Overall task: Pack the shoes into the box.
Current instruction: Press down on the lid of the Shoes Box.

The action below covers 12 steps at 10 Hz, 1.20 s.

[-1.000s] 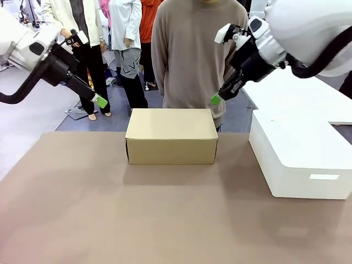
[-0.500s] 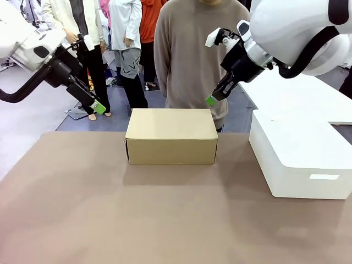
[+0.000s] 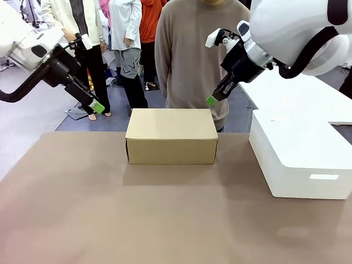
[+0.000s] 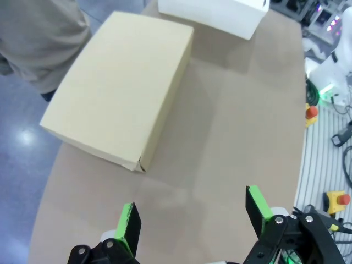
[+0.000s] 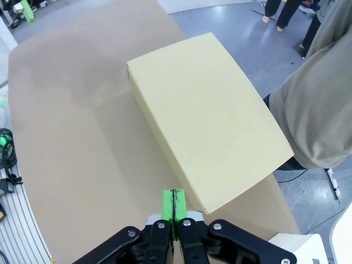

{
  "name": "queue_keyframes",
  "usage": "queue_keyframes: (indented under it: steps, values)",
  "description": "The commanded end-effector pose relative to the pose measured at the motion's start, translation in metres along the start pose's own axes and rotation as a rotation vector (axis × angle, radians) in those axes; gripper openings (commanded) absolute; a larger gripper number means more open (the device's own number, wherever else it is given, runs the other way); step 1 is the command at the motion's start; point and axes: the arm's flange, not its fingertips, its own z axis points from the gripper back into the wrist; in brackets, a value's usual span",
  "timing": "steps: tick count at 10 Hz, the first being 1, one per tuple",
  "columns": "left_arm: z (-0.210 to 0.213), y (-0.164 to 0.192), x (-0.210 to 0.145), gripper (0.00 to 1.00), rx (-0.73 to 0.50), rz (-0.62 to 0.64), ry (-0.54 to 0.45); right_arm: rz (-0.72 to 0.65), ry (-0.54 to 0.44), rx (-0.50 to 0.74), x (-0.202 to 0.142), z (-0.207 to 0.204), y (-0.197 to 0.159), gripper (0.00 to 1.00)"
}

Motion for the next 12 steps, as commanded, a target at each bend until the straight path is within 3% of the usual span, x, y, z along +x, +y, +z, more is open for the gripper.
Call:
queue_keyframes:
  steps: [1, 4, 6, 11, 12]
  values:
    - [0.002, -0.016, 0.005, 1.00, 0.072, -0.012, 0.056, -0.091, 0.004, -0.019, 0.021, -0.019, -0.015, 0.00]
    - [0.019, -0.025, 0.006, 1.00, 0.151, 0.009, 0.063, -0.168, 0.015, -0.071, 0.054, -0.062, -0.042, 0.00]
    - [0.026, -0.029, 0.007, 1.00, 0.225, 0.060, 0.004, -0.211, 0.016, -0.099, 0.069, -0.086, -0.056, 0.00]
    - [0.031, -0.028, 0.007, 1.00, 0.249, 0.097, -0.049, -0.258, 0.065, -0.103, 0.081, -0.142, -0.078, 0.00]
    - [0.032, -0.024, 0.012, 1.00, 0.230, 0.059, -0.033, -0.273, 0.073, -0.119, 0.082, -0.152, -0.083, 0.00]
